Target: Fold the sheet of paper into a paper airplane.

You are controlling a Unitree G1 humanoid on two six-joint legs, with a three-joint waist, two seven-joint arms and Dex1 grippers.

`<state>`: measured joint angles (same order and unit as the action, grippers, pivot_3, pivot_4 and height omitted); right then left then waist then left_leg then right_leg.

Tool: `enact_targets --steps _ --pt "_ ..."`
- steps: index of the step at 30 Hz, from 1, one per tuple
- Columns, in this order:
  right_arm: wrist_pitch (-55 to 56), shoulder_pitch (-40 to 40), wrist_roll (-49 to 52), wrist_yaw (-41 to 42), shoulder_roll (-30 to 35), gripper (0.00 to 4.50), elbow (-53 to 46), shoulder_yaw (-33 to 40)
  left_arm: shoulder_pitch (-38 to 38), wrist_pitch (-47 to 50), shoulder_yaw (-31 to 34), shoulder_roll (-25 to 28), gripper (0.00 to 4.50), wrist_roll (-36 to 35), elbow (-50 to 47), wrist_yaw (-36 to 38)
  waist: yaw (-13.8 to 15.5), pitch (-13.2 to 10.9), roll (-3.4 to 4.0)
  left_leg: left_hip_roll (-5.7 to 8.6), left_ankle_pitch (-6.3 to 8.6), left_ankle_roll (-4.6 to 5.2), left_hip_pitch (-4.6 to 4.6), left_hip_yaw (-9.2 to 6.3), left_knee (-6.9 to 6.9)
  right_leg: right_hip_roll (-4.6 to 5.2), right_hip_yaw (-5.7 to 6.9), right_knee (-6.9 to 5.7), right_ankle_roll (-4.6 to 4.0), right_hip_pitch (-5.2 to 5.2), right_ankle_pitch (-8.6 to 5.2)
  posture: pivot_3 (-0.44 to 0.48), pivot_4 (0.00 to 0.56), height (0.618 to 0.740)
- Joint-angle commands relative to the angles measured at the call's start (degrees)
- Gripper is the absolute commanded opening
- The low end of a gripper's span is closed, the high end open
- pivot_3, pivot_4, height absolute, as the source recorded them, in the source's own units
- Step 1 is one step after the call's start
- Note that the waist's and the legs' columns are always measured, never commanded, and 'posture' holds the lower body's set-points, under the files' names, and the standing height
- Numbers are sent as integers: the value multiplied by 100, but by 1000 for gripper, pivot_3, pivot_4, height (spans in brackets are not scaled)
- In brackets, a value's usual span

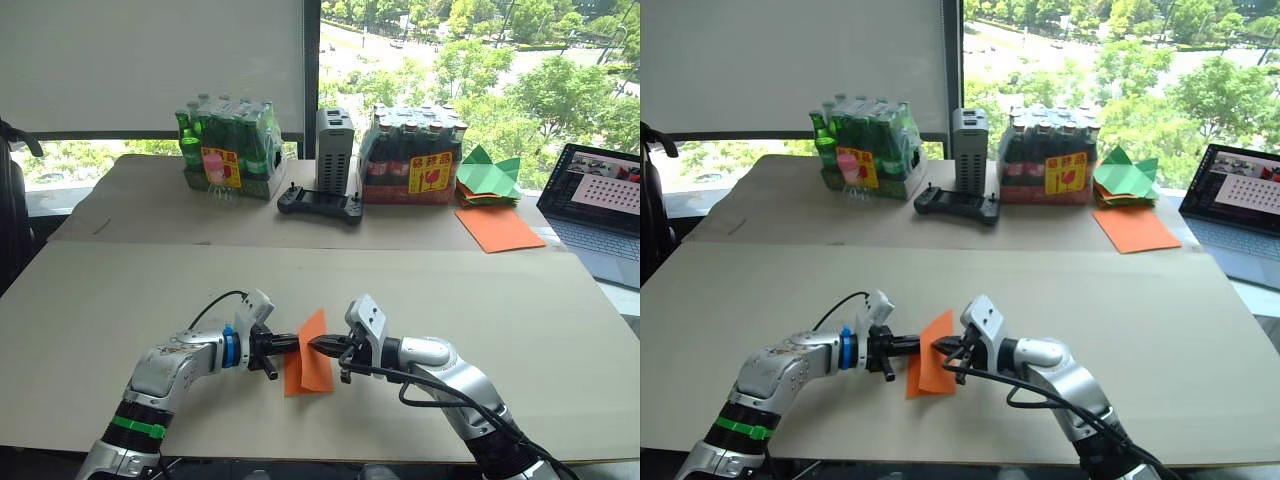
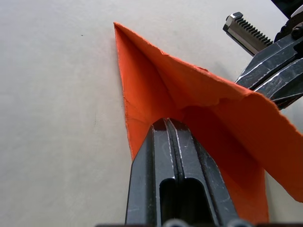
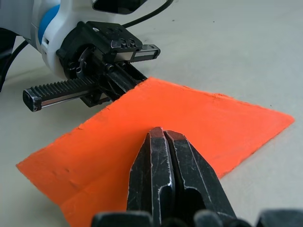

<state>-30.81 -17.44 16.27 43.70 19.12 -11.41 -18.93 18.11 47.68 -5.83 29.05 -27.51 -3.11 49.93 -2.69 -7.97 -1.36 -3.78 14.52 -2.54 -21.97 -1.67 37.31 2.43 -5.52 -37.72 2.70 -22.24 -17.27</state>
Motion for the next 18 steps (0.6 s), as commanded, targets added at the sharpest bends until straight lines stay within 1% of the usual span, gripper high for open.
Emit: enact_targets --steps 1,6,9,14,18 --pt "240 -104 -102 75 -28 20 67 -66 -312 194 79 169 41 145 125 -270 3 0 0 0 0 0 0 0 0 0 0 0 0 0 0 0 150 740" --pt "412 -151 -310 143 -25 20 255 -232 -479 299 417 202 41 0 -38 -435 -3 0 0 -1 0 0 1 1 0 0 0 -1 0 0 0 0 150 740" --pt "498 -190 -427 140 -63 20 388 -279 -453 380 687 190 41 -117 -50 -579 -2 0 0 -1 0 0 2 1 0 0 0 -2 0 0 0 0 150 740" --pt "629 -285 -617 113 -113 20 641 -329 -239 498 1193 115 41 -340 26 -839 0 0 0 -1 0 0 1 0 0 0 0 -4 -1 -1 0 0 150 740" --pt "672 -321 -708 100 -157 20 745 -333 109 672 1659 -51 41 -746 20 -1049 9 -2 -1 -1 0 0 -3 -2 0 0 1 -6 -1 -5 0 0 150 740"
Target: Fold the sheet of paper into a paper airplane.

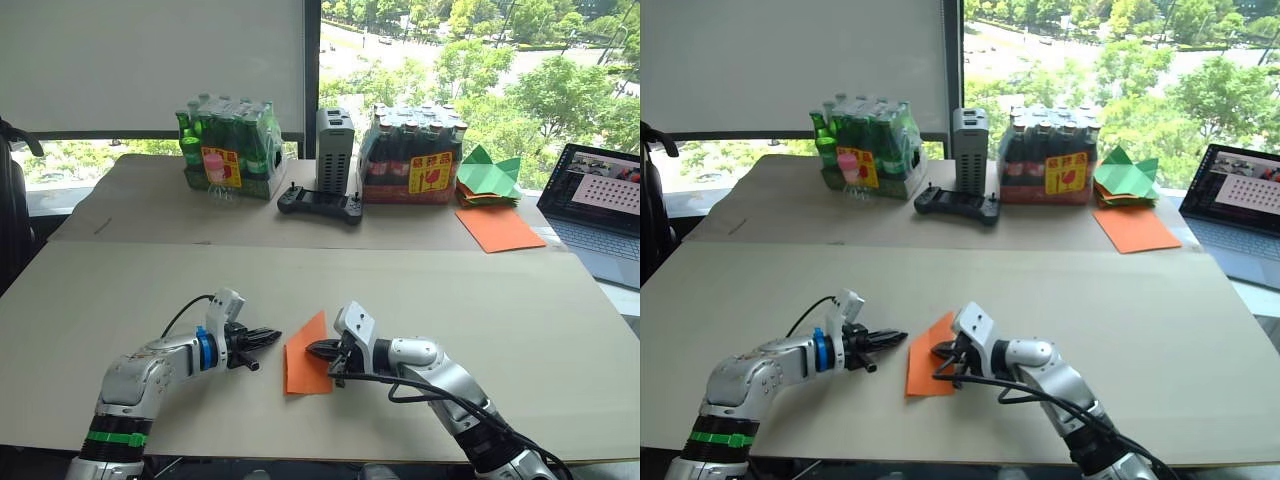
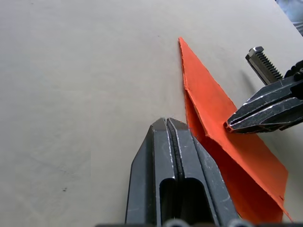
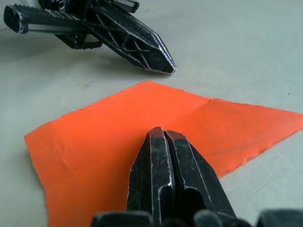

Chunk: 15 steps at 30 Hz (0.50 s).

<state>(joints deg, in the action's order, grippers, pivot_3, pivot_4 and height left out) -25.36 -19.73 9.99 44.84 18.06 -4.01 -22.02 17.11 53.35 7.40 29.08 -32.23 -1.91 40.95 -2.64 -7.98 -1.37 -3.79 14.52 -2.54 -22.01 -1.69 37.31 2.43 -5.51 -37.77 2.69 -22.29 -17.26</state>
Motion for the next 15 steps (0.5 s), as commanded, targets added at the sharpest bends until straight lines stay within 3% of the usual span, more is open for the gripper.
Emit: enact_targets --steps 1,8,15 --pt "135 -90 -102 -13 -55 20 12 -28 257 176 374 -83 41 -347 -159 -172 10 0 0 0 0 0 -3 -2 0 0 1 1 0 -1 0 0 150 740" --pt "114 -6 -134 -17 -45 20 -41 58 253 529 85 -108 41 -629 -735 -114 25 -1 0 2 0 -1 -8 -1 0 4 2 7 0 -1 0 0 150 740" --pt "90 59 -136 -124 25 20 -87 218 -67 234 -669 231 41 -295 -810 255 13 -2 1 2 0 -1 -5 0 -3 3 0 7 0 -1 0 0 150 740"
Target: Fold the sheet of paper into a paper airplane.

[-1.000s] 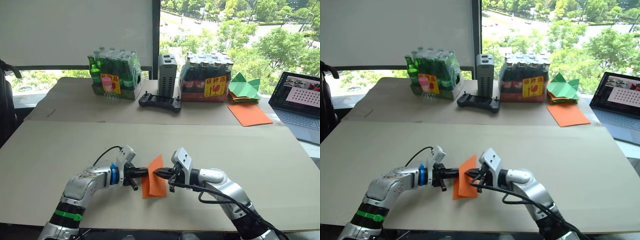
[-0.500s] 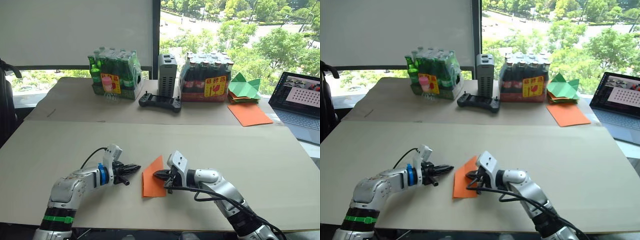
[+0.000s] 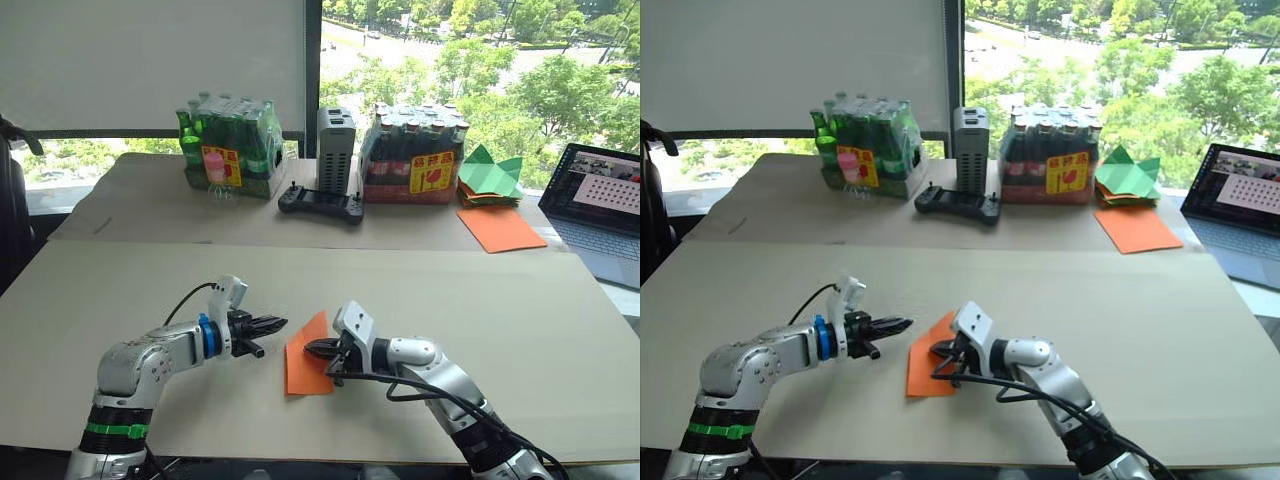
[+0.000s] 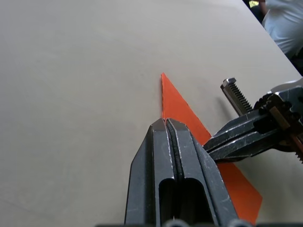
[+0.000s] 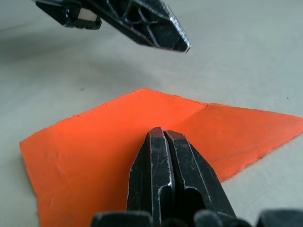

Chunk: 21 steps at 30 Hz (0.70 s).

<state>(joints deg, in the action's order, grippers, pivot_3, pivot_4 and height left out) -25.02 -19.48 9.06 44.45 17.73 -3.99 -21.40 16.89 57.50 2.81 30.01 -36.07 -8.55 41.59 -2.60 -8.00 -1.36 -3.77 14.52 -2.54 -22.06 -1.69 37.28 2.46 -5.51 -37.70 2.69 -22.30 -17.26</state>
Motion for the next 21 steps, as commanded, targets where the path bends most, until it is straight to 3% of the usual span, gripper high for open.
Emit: enact_targets --steps 1,9,15,21 --pt "49 39 -42 -102 69 20 -96 171 -59 -226 -290 170 41 135 -115 236 11 0 0 0 0 0 -1 0 0 0 1 1 0 0 0 0 150 740" --pt "21 115 -13 -144 154 20 -175 231 7 -439 -567 156 41 346 167 384 38 0 0 2 0 0 -2 1 1 2 1 5 0 2 0 0 150 740" --pt "-49 214 -24 -181 193 20 -298 229 349 -434 -140 70 41 299 621 192 35 0 -1 2 0 0 -3 0 1 0 1 5 0 2 0 0 150 740" --pt "-63 342 -64 -188 236 20 -409 138 345 -262 190 39 41 -71 407 263 18 -1 -1 1 0 0 -3 0 1 1 1 5 0 0 0 0 150 740"
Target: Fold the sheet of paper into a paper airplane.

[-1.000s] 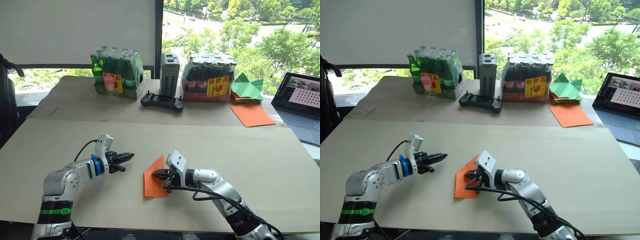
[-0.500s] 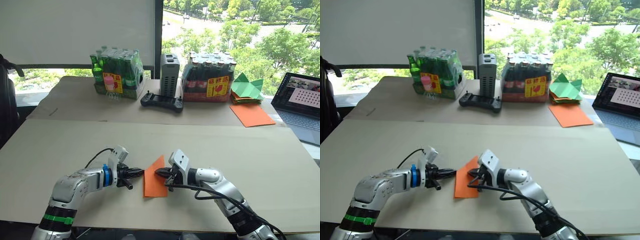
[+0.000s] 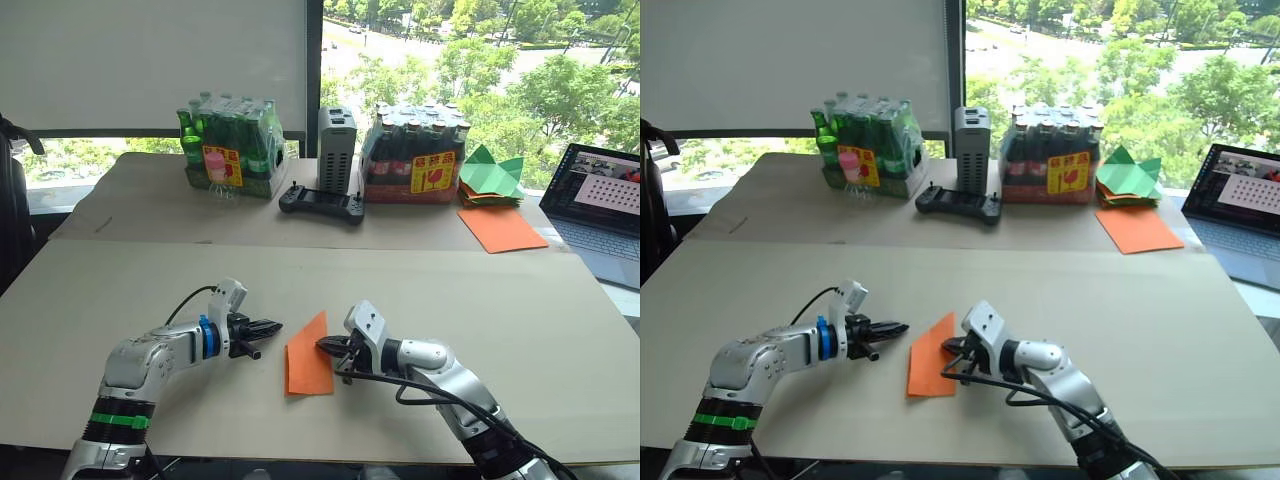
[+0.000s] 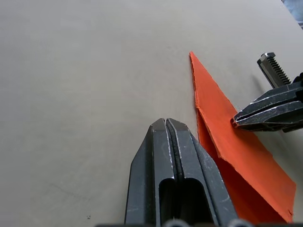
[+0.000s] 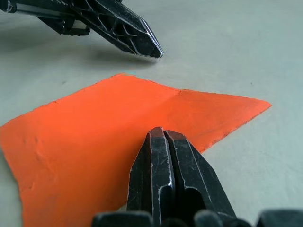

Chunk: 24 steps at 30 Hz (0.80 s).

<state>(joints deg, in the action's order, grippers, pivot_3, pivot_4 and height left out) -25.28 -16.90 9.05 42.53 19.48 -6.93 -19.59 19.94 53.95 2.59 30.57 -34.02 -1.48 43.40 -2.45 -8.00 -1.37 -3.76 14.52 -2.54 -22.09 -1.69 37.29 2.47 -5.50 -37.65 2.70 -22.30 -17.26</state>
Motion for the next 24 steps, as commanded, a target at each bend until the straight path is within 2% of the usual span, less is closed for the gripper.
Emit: enact_targets --steps 1,9,18,24 --pt "-32 92 -71 7 66 20 -113 -55 29 141 261 -34 41 -378 -395 94 3 0 0 0 0 0 0 0 0 0 0 0 0 0 0 0 150 740" --pt "-30 65 -94 49 55 20 -81 -85 -19 581 470 -158 41 -1041 -1013 -28 1 0 0 0 0 0 -1 0 0 0 0 0 0 0 0 0 150 740" --pt "-20 9 -127 67 6 20 -28 -92 -397 636 11 -130 41 -967 -1366 24 -1 0 0 0 0 0 1 0 0 0 -1 1 0 1 0 0 150 740" --pt "-28 32 -126 44 -3 20 -46 -59 -428 447 -281 2 41 -697 -1150 74 -6 0 0 0 0 0 2 0 0 -1 -2 1 0 1 0 0 150 740"
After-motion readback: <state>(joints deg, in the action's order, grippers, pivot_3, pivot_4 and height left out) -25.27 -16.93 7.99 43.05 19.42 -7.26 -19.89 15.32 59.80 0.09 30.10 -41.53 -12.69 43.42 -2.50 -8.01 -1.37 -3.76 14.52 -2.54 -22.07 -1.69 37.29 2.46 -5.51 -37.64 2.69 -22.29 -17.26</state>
